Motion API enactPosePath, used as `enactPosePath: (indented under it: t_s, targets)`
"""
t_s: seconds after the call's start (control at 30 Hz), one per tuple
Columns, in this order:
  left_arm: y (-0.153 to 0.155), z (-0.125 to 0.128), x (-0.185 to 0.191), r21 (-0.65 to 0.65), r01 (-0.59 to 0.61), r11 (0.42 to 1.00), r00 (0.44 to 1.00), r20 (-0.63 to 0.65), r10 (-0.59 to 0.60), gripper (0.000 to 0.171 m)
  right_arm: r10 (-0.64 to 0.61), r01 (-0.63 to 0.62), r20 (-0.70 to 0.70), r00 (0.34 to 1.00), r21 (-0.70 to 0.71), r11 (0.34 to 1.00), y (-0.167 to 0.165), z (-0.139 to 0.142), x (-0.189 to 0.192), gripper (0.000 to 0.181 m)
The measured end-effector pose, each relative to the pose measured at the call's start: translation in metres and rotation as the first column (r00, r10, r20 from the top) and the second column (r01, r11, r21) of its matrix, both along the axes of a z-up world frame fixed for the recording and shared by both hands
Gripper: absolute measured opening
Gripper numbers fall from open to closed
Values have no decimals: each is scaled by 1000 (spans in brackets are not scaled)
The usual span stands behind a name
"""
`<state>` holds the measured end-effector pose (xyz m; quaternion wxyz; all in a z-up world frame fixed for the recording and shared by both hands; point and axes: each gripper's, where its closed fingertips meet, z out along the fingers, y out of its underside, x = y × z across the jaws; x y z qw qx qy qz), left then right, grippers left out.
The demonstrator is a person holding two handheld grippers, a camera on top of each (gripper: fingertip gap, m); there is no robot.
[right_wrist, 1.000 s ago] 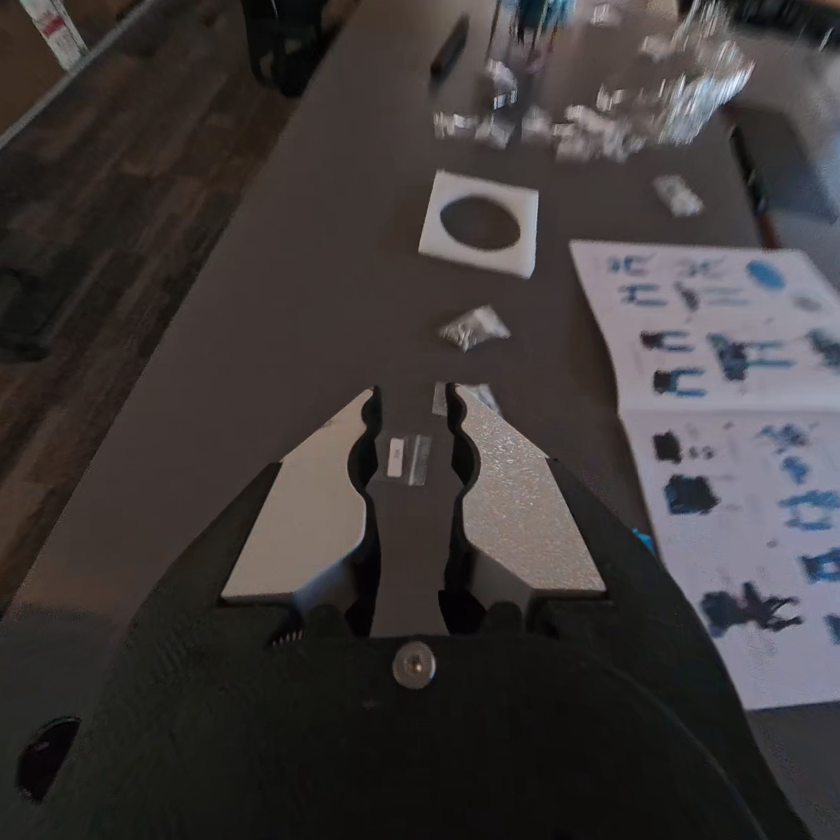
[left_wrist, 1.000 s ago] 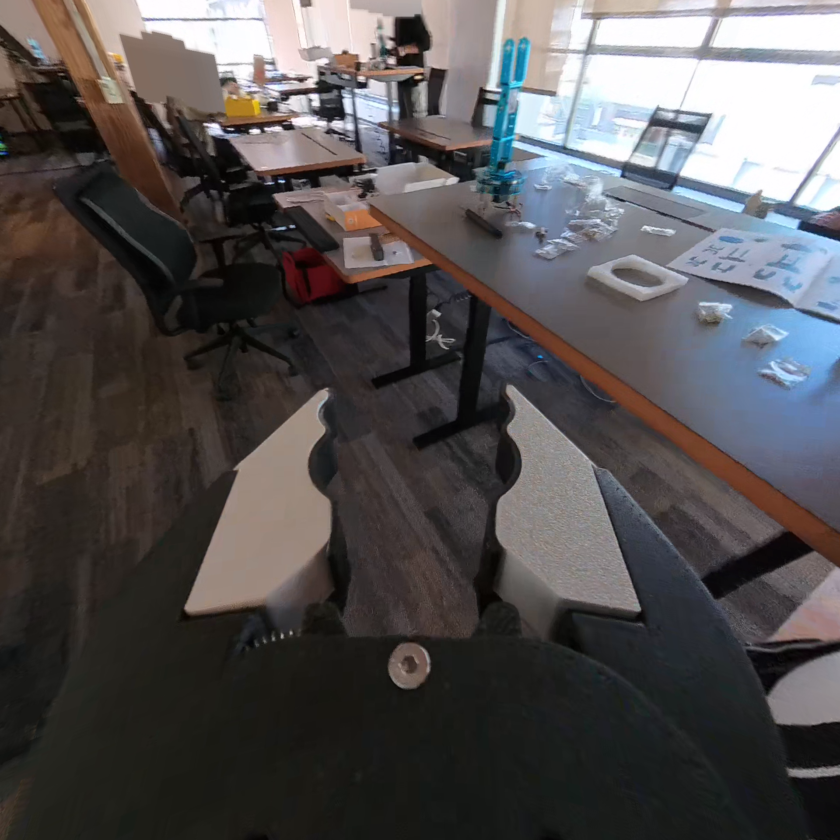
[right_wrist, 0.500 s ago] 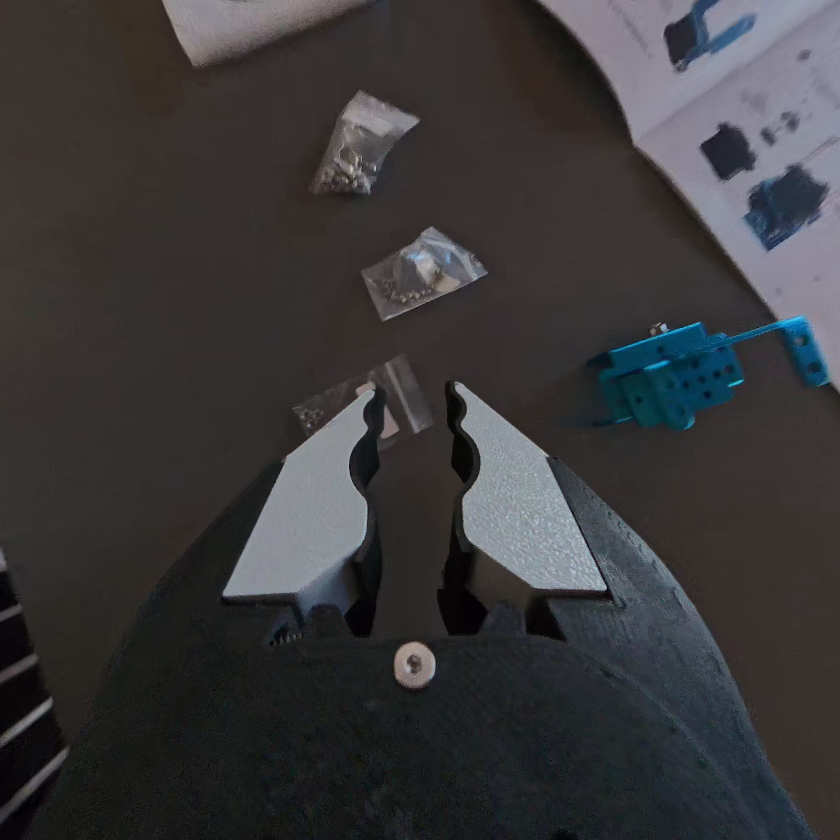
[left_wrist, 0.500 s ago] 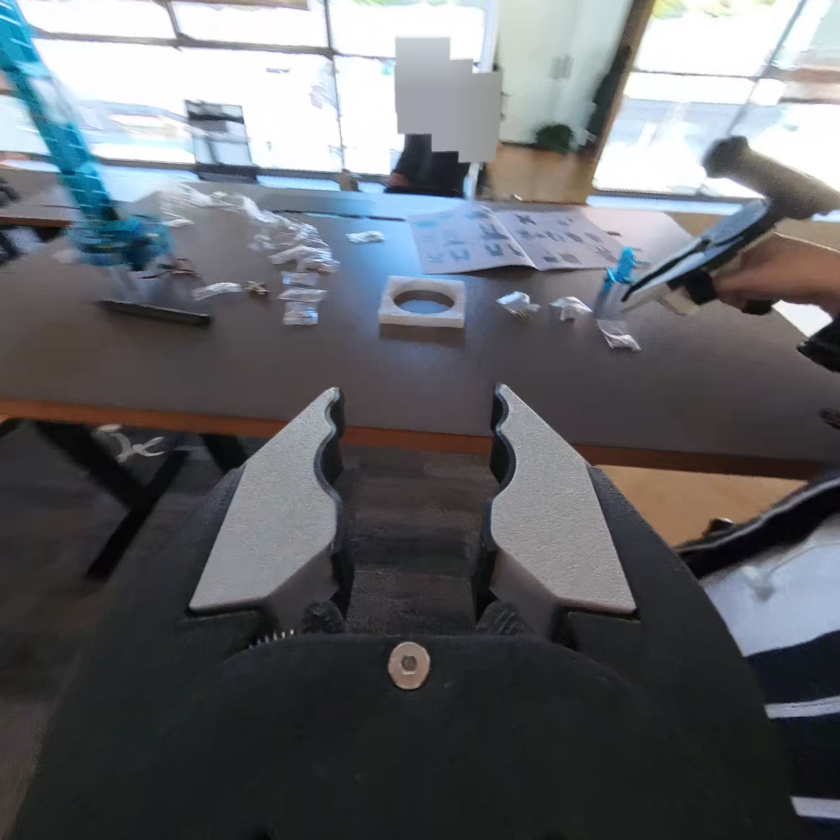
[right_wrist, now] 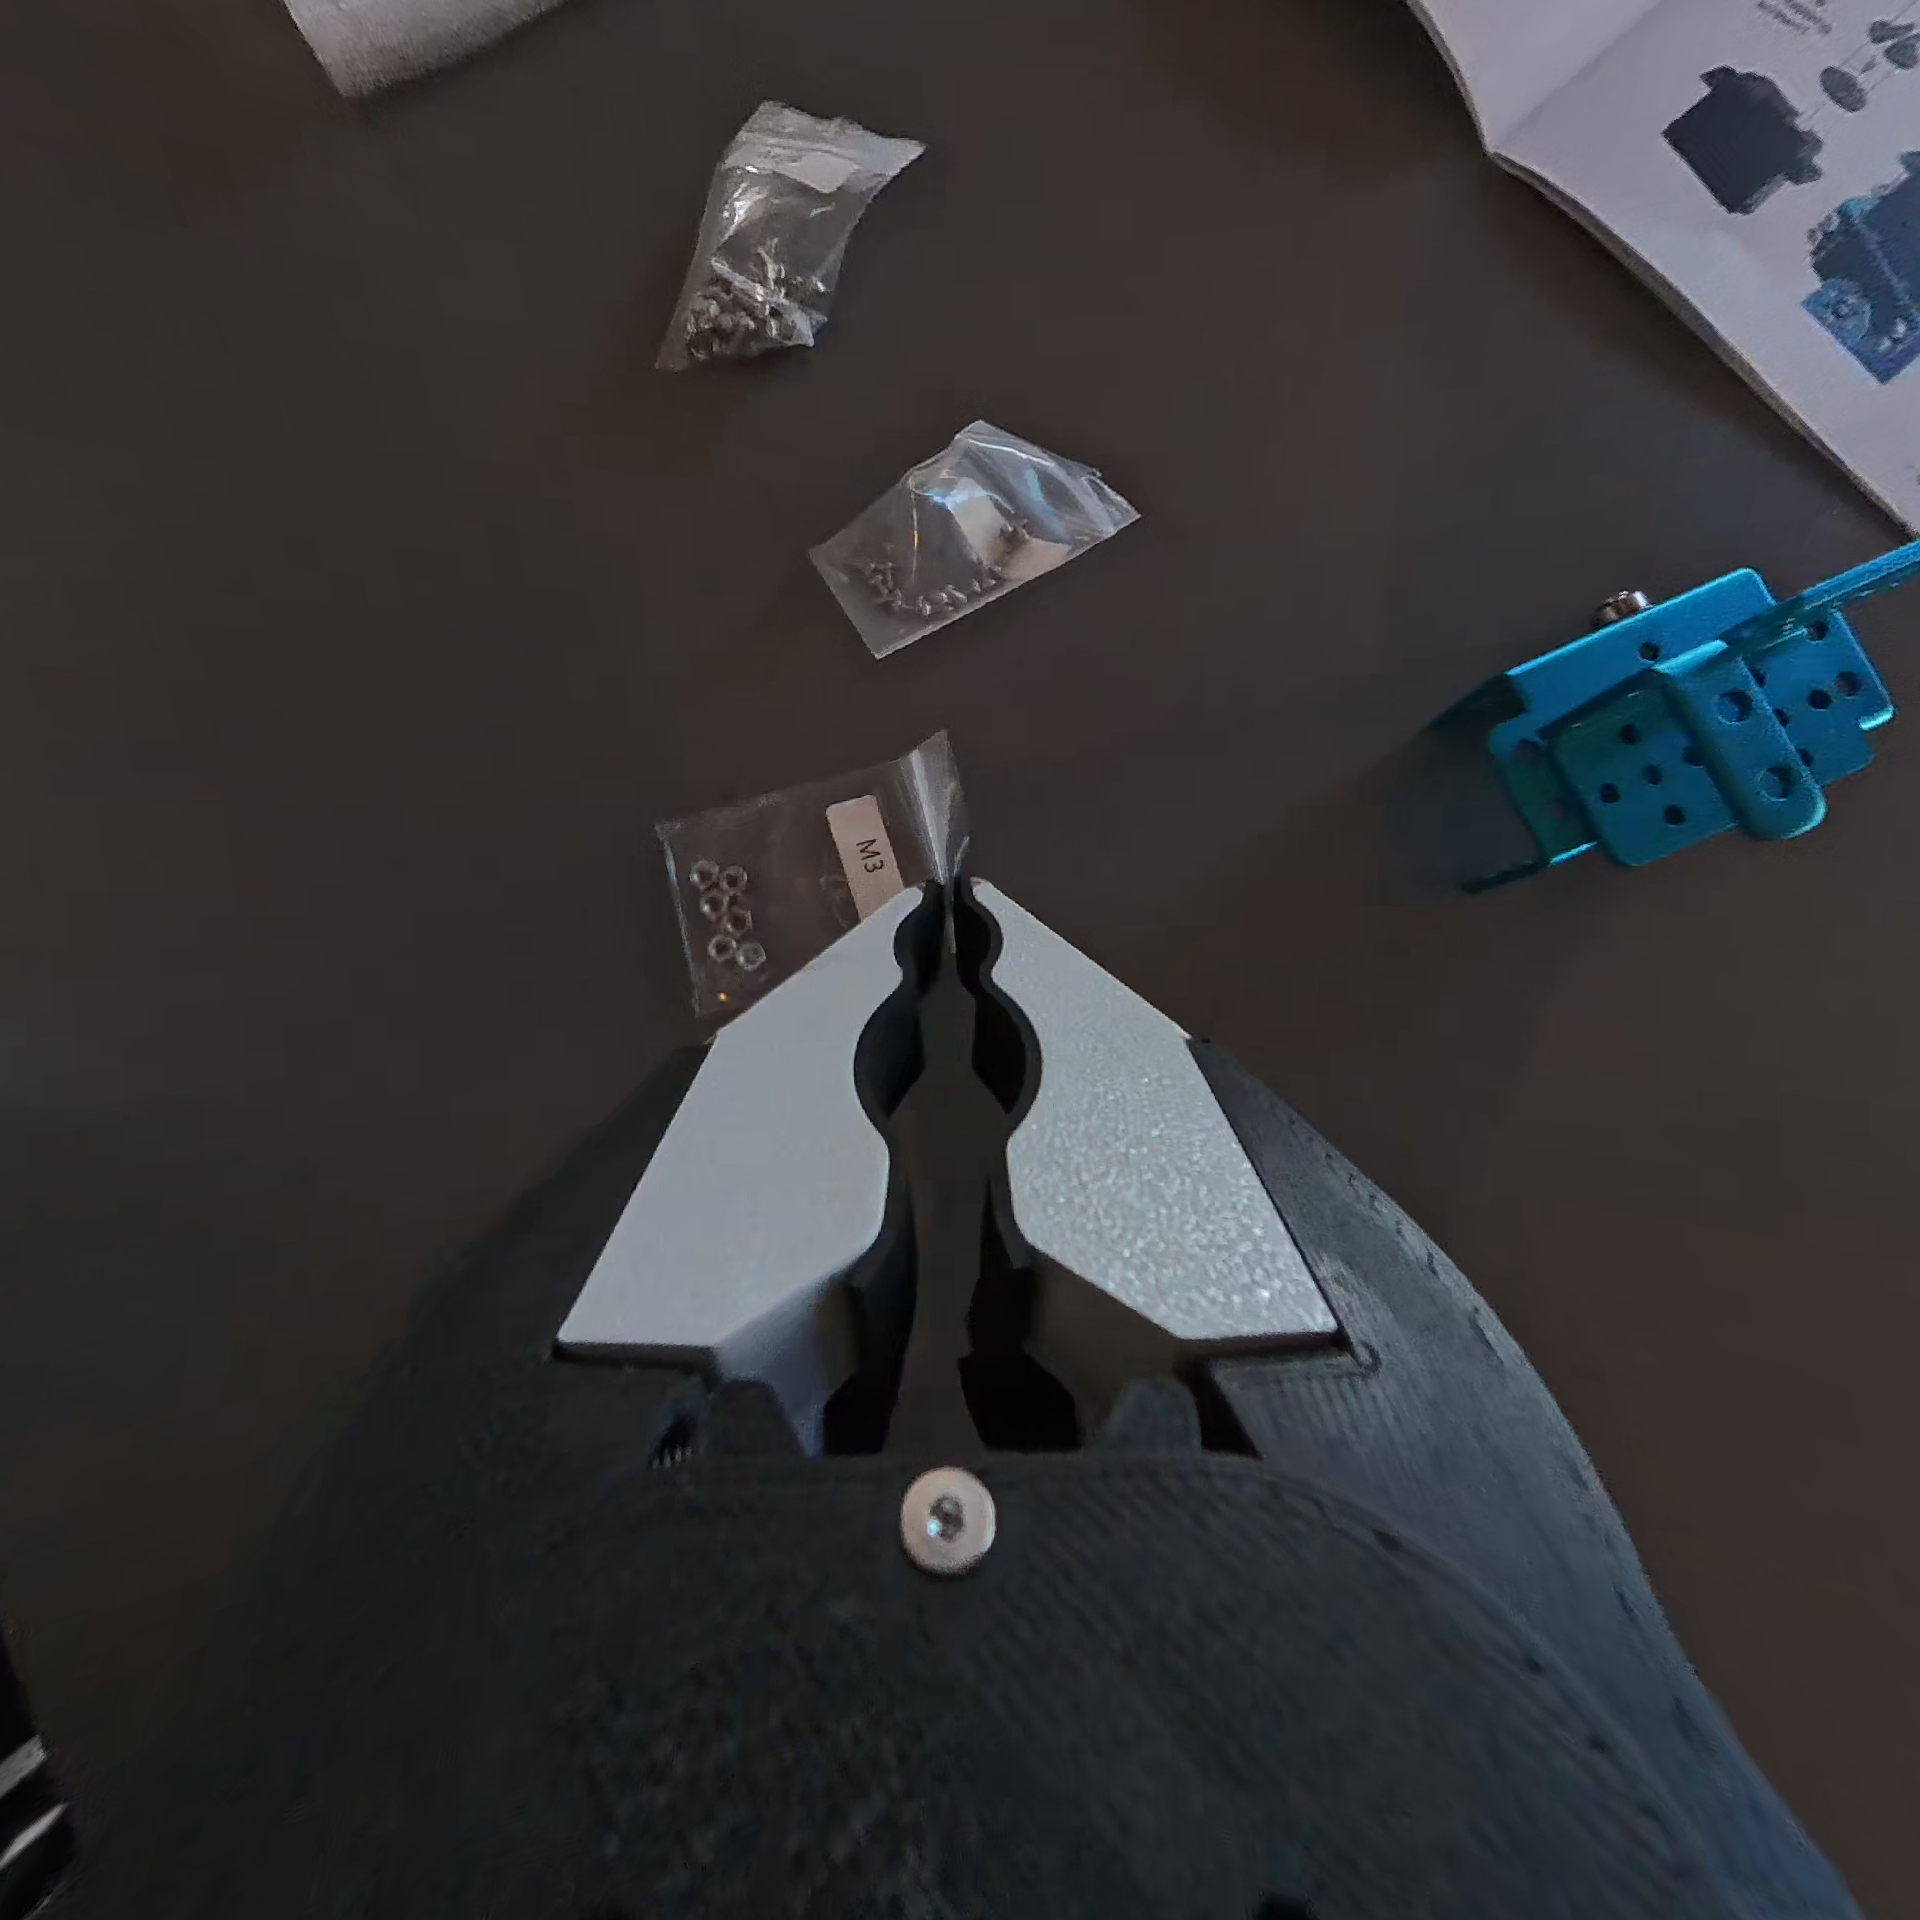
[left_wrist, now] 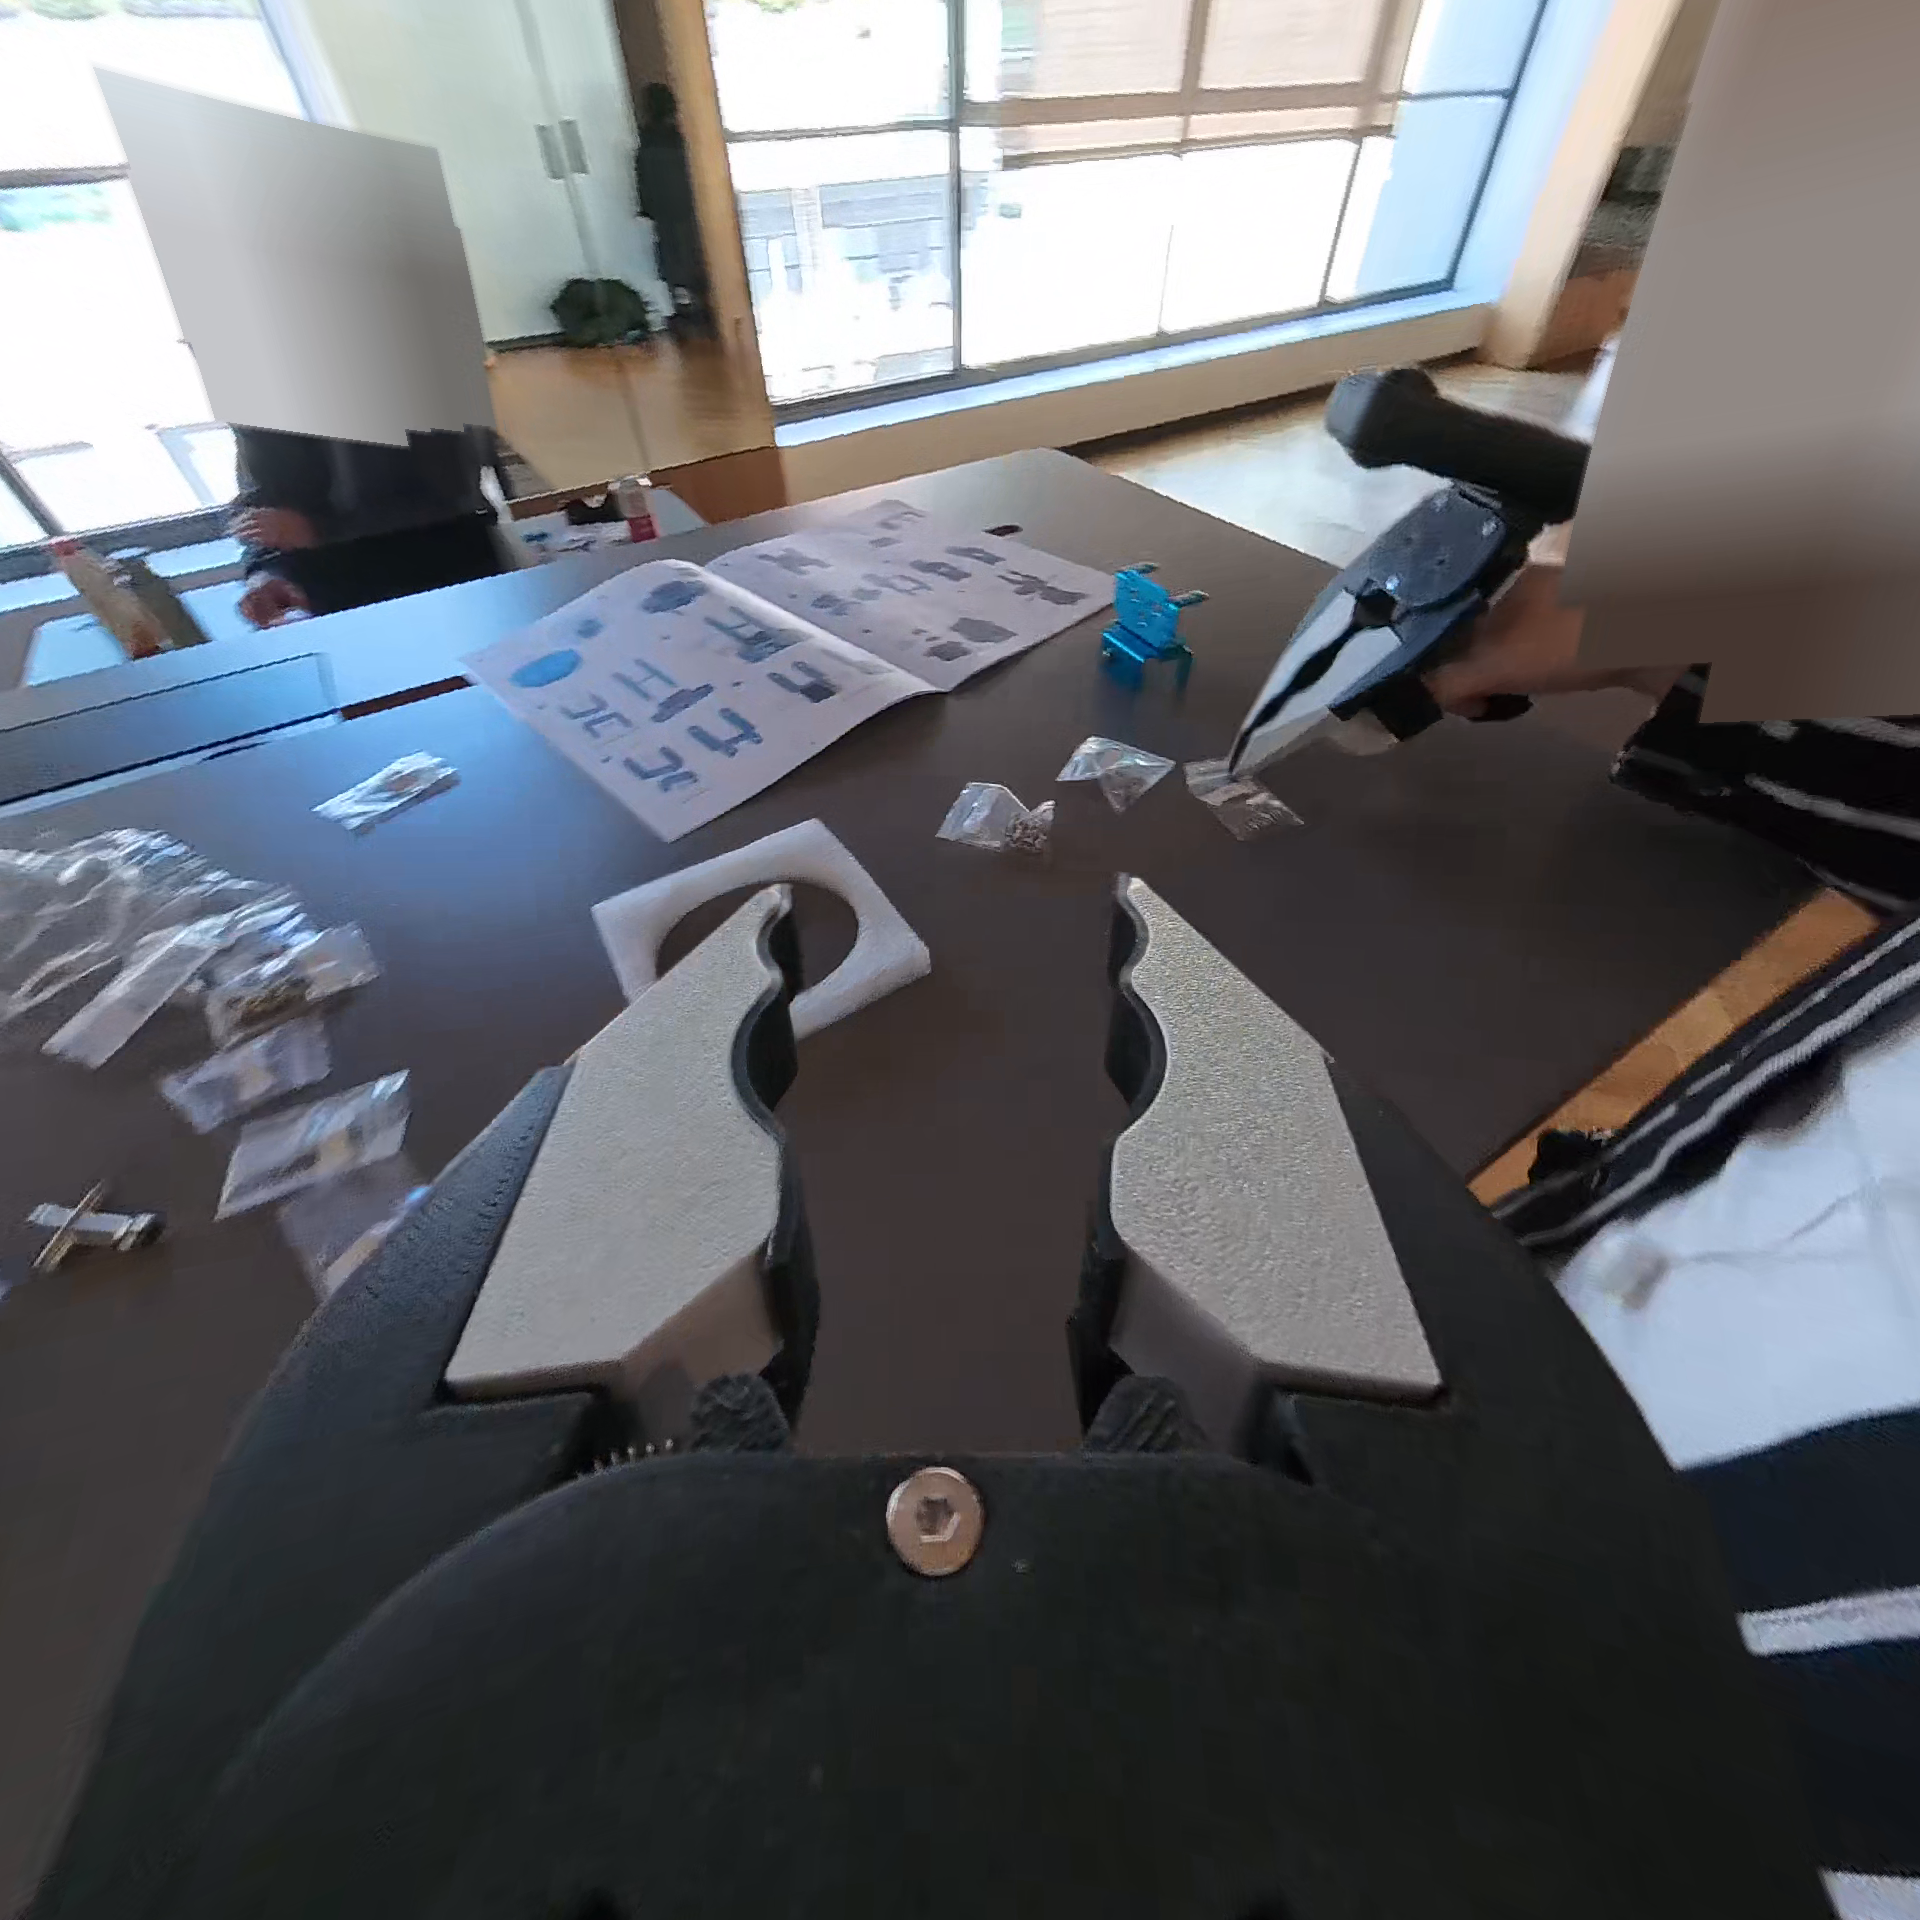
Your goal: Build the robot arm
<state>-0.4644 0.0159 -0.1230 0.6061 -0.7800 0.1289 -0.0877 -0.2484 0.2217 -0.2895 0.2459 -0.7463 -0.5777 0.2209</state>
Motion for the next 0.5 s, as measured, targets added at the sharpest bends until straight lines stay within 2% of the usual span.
enactPosePath:
  t_s: [0.1,0.2,0.3,0.4,0.47,0.5]
  targets:
    - [26,-22,5,-83,104,991,994,-9,-105,55,-20,20,1,1000,29,999,-6,4,3,1]
    - [49,-34,20,-117,272,955,961,79,-264,55,32,-27,-103,994,46,999,-29,20,-10,1]
    - [62,-29,42,-60,525,849,831,252,-496,47,139,-110,-220,966,141,984,-58,43,-35,1]
    - [78,-28,49,-17,684,729,695,317,-645,44,162,-118,-268,950,175,978,-70,59,-68,1]
    - [90,-33,52,-21,739,674,648,297,-701,45,180,-129,-289,940,184,974,-72,69,-93,1]
    - [99,-37,52,-32,741,670,653,266,-709,47,197,-142,-297,934,196,970,-72,73,-105,1]
